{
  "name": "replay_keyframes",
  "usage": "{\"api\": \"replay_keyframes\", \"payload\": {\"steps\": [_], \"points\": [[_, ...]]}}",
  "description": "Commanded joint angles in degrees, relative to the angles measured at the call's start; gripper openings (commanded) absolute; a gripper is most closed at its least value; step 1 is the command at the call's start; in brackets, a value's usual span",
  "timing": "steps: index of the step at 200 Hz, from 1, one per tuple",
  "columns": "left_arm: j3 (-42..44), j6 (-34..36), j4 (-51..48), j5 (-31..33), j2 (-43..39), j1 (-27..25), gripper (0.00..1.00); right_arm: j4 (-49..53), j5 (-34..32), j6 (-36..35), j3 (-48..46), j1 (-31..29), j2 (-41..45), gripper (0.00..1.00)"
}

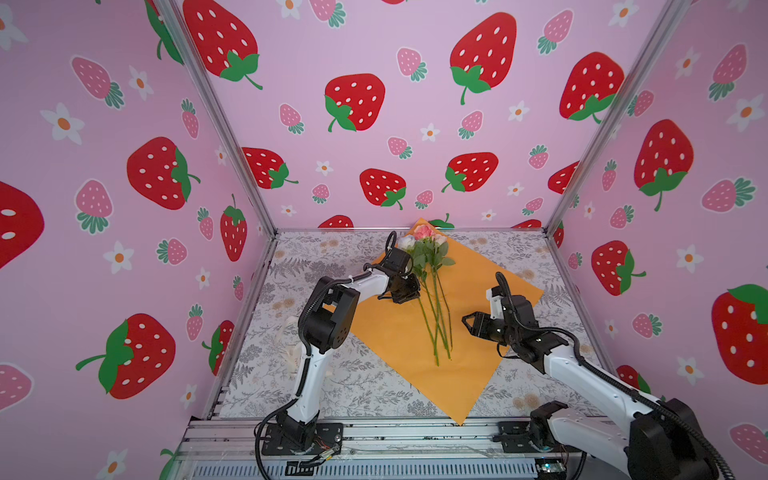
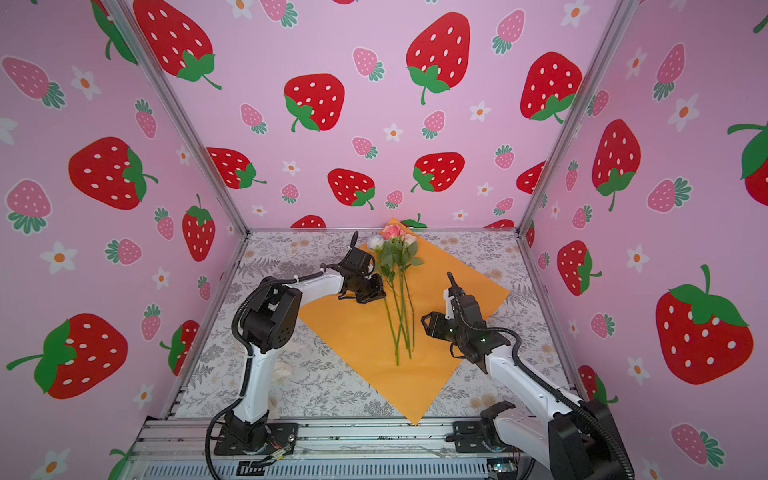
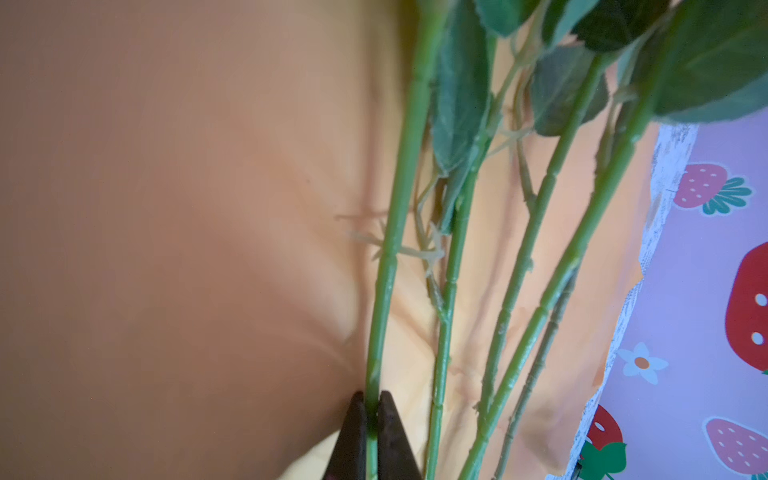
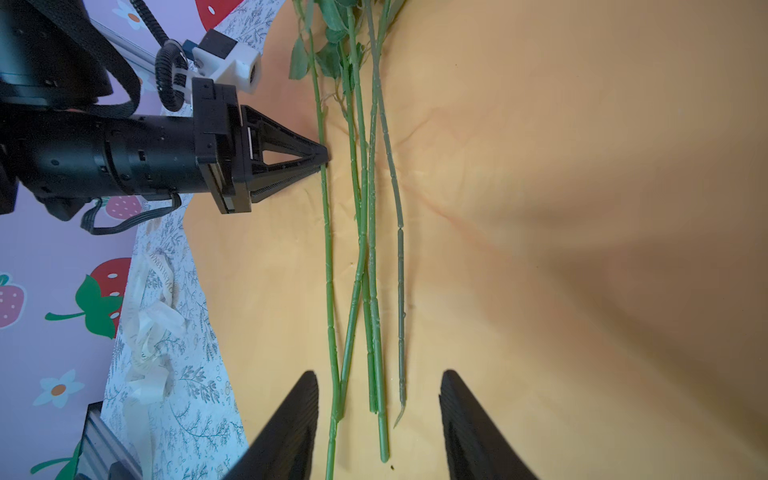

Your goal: Tie the bouquet of fake flowers

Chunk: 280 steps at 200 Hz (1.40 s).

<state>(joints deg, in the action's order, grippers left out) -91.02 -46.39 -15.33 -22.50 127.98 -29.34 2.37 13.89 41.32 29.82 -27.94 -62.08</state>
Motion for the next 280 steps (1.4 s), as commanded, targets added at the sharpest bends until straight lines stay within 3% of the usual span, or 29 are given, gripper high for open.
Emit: {"api": "replay_keyframes", "payload": {"steps": [1, 104, 141, 163, 191, 222, 280], "points": [[-1.4, 2.7, -3.5, 1.5, 0.1, -0.8, 0.16, -0.8, 0.5, 0.2, -0.5, 0.3, -0.7, 0.51], [0.1, 9.1, -8.6, 6.2, -8.5, -1.6, 0.35, 4.5, 0.5, -0.4, 0.4, 0.4, 3.6, 0.51], [10.7, 7.4, -2.3, 5.9, -19.1, -1.4, 0.43, 12.3, 3.4, -0.1, 0.0, 0.3, 7.0, 0.51], [17.2, 6.2, -0.4, 4.8, -25.8, -1.5, 0.43, 19.1, 6.7, 0.7, -1.2, -0.2, 10.3, 0.51], [27.7, 3.1, 4.2, 4.3, -34.1, -2.8, 0.46, 30.5, 5.7, 2.5, -1.7, -2.5, 15.5, 0.51], [36.2, 1.4, 5.4, 8.2, -43.2, -6.0, 0.5, 40.3, 3.5, 9.2, -3.5, -7.0, 23.7, 0.56], [44.3, -2.5, 7.9, 11.0, -49.4, -10.8, 0.51, 45.1, 5.9, 15.8, -10.4, -10.9, 31.1, 0.57]]}}
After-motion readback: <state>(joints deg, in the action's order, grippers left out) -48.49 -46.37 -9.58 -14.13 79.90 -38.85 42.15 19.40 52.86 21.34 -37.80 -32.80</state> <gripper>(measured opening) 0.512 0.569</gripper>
